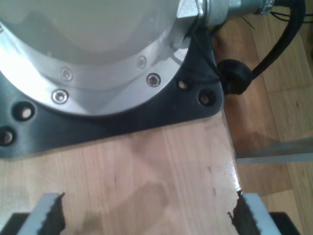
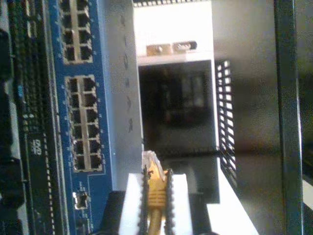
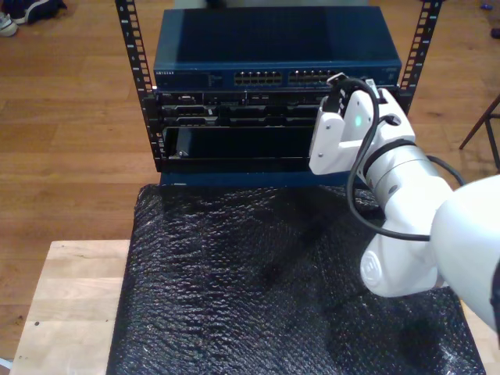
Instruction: Grab the cable and plug it in
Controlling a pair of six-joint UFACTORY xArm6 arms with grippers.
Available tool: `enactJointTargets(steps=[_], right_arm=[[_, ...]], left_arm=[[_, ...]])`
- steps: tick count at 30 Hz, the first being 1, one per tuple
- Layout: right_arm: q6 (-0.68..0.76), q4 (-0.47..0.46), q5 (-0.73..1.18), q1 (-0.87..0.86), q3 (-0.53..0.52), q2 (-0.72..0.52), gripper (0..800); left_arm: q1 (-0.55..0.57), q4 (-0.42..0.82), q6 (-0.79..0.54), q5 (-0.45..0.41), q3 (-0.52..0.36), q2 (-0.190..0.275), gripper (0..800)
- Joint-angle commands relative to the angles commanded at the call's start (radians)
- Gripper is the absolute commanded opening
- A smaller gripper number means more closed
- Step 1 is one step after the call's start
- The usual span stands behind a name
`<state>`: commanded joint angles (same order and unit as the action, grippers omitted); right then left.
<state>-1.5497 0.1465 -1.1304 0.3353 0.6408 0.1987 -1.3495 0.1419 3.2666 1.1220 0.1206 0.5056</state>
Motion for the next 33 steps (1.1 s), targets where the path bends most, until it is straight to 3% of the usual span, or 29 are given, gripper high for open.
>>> enactJointTargets(steps=[33], right_arm=[[-0.089, 0.293, -0.241, 0.086, 0.209, 0.295, 0]], left_arm=[[0.0, 0.0, 0.0, 0.0, 0.0, 0.0, 800]])
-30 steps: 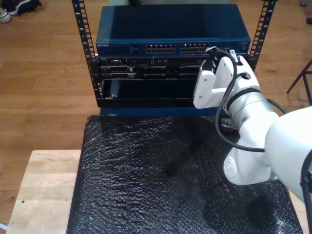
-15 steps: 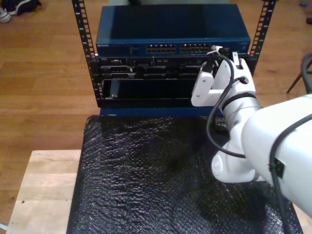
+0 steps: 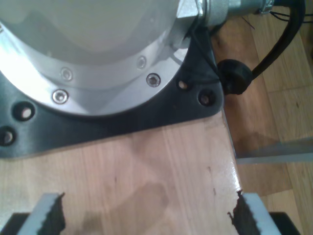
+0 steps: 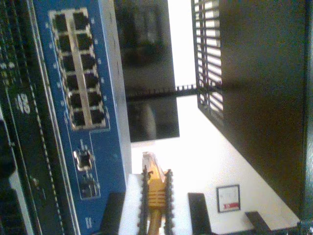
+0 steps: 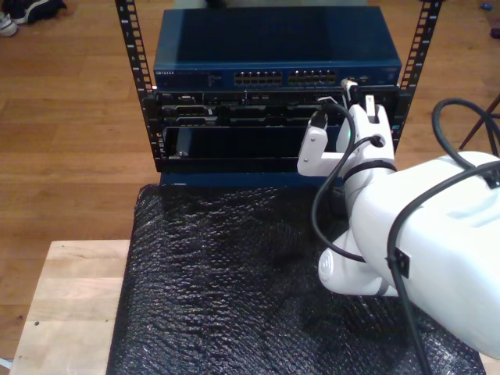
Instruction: Grab the cable and plug it in
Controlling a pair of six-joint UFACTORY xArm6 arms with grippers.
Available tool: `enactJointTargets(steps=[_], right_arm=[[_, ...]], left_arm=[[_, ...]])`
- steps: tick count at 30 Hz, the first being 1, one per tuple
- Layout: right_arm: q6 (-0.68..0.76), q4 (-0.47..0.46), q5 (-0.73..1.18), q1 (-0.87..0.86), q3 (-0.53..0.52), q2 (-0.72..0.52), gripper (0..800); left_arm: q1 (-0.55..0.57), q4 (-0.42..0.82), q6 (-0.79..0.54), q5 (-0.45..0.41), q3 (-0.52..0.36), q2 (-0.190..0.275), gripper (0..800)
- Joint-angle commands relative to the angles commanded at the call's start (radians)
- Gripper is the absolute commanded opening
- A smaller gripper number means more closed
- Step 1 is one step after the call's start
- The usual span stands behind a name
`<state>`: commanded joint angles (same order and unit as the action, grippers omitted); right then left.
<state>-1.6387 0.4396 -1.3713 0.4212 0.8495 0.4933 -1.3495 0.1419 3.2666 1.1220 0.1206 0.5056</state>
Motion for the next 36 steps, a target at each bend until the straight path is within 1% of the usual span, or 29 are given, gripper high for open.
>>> enactJointTargets(steps=[5, 16, 21, 26, 30, 36], right_arm=[[-0.029, 0.046, -0.023, 0.014, 0.055, 0.046, 0], [-0.037, 0.078, -0.04, 0.021, 0.149, 0.126, 0], [-0.04, 0.095, -0.043, 0.021, 0.175, 0.149, 0], [-0.092, 0.098, -0.041, 0.023, 0.186, 0.163, 0], [-0.097, 0.1, -0.041, 0.023, 0.209, 0.175, 0], [-0.097, 0.097, -0.035, 0.023, 0.213, 0.178, 0]], left_arm=[[-0.002, 0.0, 0.0, 0.0, 0.0, 0.0, 800], [0.0, 0.0, 0.0, 0.0, 0.0, 0.0, 800], [0.0, 0.0, 0.0, 0.0, 0.0, 0.0, 800], [0.0, 0.0, 0.0, 0.0, 0.0, 0.0, 800], [0.0, 0.0, 0.0, 0.0, 0.0, 0.0, 800], [0.0, 0.0, 0.0, 0.0, 0.0, 0.0, 800]])
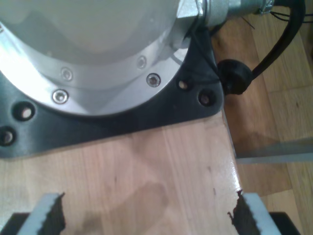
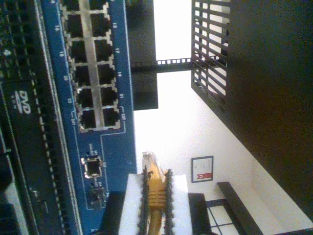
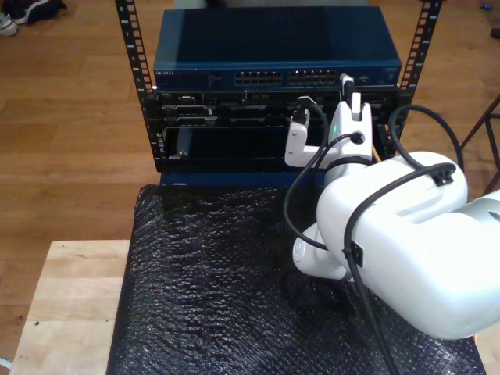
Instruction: Grab the cable and plug it in
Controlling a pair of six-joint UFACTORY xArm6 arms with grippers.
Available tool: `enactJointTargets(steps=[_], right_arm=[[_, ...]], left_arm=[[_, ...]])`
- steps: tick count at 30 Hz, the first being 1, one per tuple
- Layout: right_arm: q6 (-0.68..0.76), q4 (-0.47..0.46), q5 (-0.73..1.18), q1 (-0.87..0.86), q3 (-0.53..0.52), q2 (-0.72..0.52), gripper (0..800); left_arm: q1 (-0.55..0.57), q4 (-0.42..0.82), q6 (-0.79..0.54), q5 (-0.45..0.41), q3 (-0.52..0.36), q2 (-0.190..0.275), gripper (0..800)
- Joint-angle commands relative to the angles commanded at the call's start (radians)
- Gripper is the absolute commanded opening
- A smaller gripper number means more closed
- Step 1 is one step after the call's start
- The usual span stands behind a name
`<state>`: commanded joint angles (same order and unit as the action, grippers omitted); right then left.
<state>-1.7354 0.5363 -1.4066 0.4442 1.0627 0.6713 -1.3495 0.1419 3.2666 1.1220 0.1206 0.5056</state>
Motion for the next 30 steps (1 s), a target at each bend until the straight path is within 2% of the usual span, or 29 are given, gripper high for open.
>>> enactJointTargets(steps=[30], right_arm=[[-0.025, -0.002, 0.043, 0.002, 0.084, 0.052, 0]], left_arm=[[0.0, 0.0, 0.0, 0.0, 0.0, 0.0, 800]])
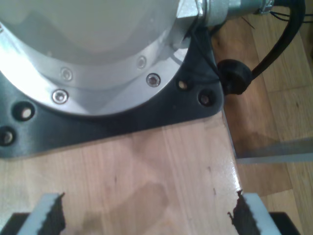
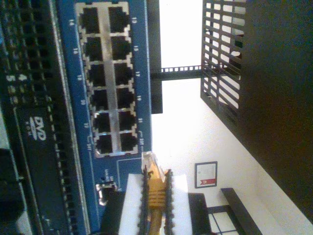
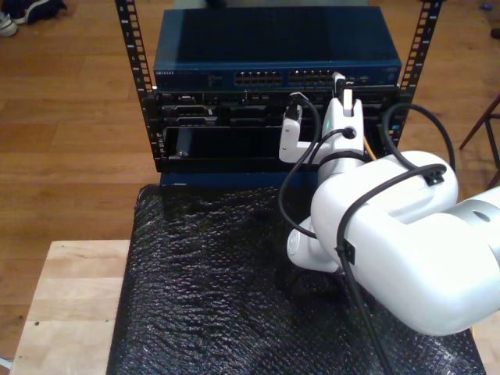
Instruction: Grab the cable and plug it in
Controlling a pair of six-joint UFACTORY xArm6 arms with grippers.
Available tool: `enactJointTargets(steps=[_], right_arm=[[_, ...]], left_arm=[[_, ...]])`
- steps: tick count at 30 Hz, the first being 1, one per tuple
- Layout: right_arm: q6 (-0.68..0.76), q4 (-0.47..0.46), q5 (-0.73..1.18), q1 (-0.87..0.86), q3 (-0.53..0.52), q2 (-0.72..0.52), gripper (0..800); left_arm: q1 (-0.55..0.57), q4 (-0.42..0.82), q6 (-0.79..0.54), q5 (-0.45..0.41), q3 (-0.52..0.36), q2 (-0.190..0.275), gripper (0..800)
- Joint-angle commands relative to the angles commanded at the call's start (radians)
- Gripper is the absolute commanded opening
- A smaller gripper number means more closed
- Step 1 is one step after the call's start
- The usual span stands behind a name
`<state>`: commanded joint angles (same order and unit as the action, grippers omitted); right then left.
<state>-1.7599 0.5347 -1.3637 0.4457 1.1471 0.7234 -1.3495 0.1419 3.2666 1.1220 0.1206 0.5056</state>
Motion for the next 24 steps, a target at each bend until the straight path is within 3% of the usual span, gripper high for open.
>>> enactJointTargets(steps=[24], right_arm=[[0.0, 0.002, 0.018, 0.0, 0.018, 0.009, 0]], left_arm=[[0.0, 0.0, 0.0, 0.0, 0.0, 0.0, 800]])
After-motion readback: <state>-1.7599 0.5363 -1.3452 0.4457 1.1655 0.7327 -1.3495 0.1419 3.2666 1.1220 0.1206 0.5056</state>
